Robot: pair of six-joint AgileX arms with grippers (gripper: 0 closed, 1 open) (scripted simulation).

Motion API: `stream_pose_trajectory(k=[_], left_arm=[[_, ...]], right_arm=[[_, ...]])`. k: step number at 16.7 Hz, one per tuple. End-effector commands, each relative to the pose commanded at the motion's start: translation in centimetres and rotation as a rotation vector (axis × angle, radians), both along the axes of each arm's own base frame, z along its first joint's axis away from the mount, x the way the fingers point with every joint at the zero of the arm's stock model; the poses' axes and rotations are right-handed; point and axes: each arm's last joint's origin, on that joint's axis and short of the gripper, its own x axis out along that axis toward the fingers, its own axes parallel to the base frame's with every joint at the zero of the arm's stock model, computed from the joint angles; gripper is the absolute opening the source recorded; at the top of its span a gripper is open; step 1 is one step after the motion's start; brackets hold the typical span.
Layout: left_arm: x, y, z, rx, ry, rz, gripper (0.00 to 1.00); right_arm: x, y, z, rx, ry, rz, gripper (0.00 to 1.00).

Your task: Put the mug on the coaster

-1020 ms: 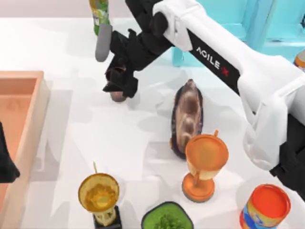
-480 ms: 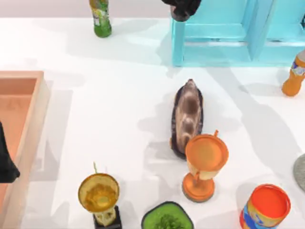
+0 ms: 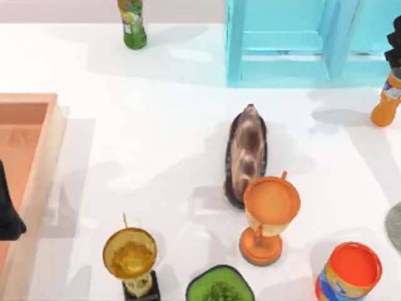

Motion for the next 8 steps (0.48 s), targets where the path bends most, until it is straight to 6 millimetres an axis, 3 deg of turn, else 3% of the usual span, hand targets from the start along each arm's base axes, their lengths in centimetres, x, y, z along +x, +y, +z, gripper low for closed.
stream_pose_trajectory(k=[4, 8], left_arm=[[0.0, 0.0, 0.0, 0.0, 0.0, 0.0, 1.0], [0.0, 0.0, 0.0, 0.0, 0.0, 0.0, 1.0]], right_arm=[[-6.9, -3.6, -5.8, 0.073, 0.044, -0.236, 0.0], [-11.0, -5.0, -11.4, 0.133, 0.111, -0.378, 0.0]])
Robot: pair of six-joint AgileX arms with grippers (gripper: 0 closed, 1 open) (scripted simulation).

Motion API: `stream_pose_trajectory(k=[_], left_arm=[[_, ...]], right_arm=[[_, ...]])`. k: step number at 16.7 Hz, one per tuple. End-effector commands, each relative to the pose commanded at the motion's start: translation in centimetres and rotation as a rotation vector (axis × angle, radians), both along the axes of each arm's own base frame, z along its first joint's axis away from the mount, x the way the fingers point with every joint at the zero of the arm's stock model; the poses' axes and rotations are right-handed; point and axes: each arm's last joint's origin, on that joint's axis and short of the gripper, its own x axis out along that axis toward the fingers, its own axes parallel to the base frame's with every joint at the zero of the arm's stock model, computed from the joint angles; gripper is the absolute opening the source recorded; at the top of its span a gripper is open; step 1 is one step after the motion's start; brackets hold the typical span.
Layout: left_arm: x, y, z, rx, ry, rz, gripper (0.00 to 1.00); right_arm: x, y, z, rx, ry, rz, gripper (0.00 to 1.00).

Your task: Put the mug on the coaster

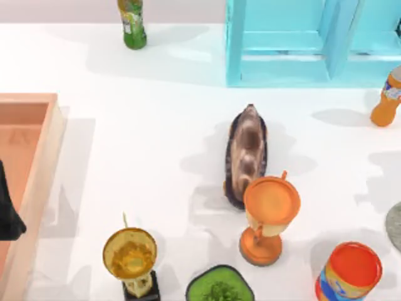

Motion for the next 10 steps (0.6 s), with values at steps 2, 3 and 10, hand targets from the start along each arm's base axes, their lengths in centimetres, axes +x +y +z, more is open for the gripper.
stream_pose_trajectory(k=[2, 3, 10], left_arm=[[0.0, 0.0, 0.0, 0.0, 0.0, 0.0, 1.0], [0.0, 0.0, 0.0, 0.0, 0.0, 0.0, 1.0], [0.0, 0.0, 0.0, 0.0, 0.0, 0.0, 1.0]], right_arm=[[-1.1, -0.2, -1.8, 0.023, 0.024, -0.037, 0.0], [-1.4, -0.3, -2.3, 0.031, 0.033, -0.048, 0.0], [-1.5, -0.2, -2.8, 0.036, 0.046, -0.048, 0.0]])
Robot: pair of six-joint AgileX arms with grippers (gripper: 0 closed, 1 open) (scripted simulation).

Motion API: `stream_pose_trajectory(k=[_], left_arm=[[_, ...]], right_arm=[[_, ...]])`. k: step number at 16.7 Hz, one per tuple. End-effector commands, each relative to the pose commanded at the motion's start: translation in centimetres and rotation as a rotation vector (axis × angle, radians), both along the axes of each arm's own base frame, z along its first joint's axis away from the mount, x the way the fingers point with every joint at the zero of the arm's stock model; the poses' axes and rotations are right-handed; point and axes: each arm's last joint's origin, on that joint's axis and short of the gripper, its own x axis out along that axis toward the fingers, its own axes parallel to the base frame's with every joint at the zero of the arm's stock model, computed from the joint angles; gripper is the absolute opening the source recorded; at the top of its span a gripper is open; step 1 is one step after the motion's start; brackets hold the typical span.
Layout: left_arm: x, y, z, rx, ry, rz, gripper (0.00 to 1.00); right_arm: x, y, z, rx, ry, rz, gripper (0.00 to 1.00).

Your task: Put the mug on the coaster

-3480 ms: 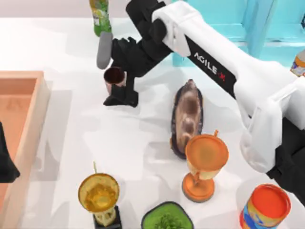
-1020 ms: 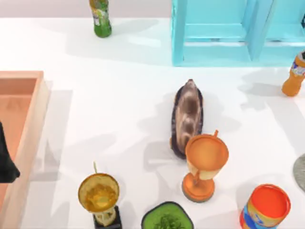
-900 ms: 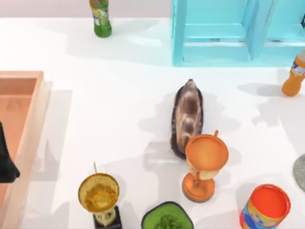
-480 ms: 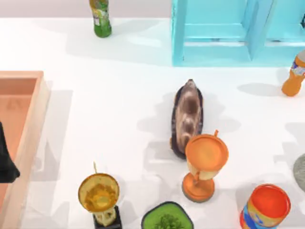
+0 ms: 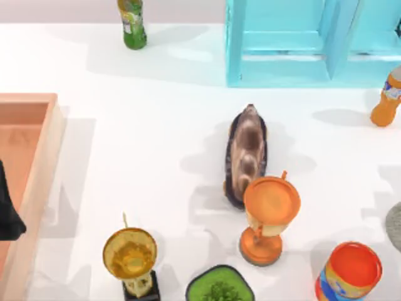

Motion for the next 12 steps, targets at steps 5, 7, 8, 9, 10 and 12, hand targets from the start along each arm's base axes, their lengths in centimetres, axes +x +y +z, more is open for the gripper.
stream_pose_trajectory(k=[5, 7, 8, 9, 10, 12], left_arm=[[0.0, 0.0, 0.0, 0.0, 0.0, 0.0, 1.0], [0.0, 0.0, 0.0, 0.0, 0.0, 0.0, 1.0], [0.0, 0.0, 0.0, 0.0, 0.0, 0.0, 1.0], [0.0, 0.0, 0.0, 0.0, 0.0, 0.0, 1.0], [0.0, 0.0, 0.0, 0.0, 0.0, 0.0, 1.0], [0.0, 0.0, 0.0, 0.0, 0.0, 0.0, 1.0]], right_arm=[[1.4, 0.1, -2.0, -0.002, 0.001, 0.004, 0.0], [2.3, 0.1, -2.6, -0.002, -0.048, 0.004, 0.0], [2.6, 0.1, -3.1, -0.002, -0.059, 0.005, 0.0], [2.8, 0.1, -3.8, -0.002, -0.056, 0.005, 0.0], [2.9, 0.1, -4.6, -0.002, -0.04, 0.004, 0.0], [2.7, 0.0, -5.7, -0.001, -0.01, -0.003, 0.0]])
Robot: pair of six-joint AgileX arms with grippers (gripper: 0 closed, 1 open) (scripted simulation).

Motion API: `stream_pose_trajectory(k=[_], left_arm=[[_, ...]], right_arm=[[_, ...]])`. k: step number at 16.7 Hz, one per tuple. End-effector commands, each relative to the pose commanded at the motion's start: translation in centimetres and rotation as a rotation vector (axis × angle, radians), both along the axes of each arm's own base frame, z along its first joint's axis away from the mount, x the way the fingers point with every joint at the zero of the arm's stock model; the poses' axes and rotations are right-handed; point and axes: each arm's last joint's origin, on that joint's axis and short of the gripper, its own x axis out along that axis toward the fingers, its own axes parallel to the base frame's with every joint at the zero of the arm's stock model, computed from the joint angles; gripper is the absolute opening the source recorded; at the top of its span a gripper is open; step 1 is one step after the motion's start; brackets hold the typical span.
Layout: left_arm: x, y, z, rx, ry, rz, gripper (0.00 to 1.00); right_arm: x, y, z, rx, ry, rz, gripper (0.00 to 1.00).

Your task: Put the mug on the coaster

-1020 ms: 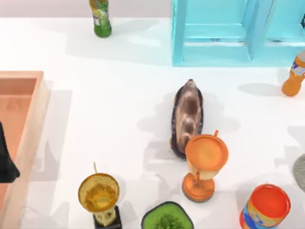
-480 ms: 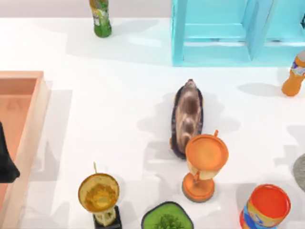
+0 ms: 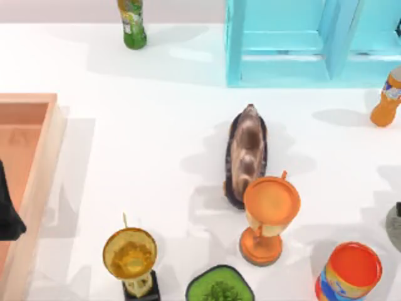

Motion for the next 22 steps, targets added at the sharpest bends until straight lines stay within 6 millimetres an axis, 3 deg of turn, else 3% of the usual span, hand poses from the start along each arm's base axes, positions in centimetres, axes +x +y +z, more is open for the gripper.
stream_pose_trajectory(k=[4, 17, 22], left_arm=[[0.0, 0.0, 0.0, 0.0, 0.0, 0.0, 1.0], [0.0, 0.0, 0.0, 0.0, 0.0, 0.0, 1.0], [0.0, 0.0, 0.0, 0.0, 0.0, 0.0, 1.0]], right_arm=[[-0.03, -0.01, -0.1, 0.0, 0.003, -0.001, 0.0], [-0.03, -0.01, -0.1, 0.0, 0.003, -0.001, 0.98], [-0.03, -0.01, -0.1, 0.0, 0.003, -0.001, 1.0]])
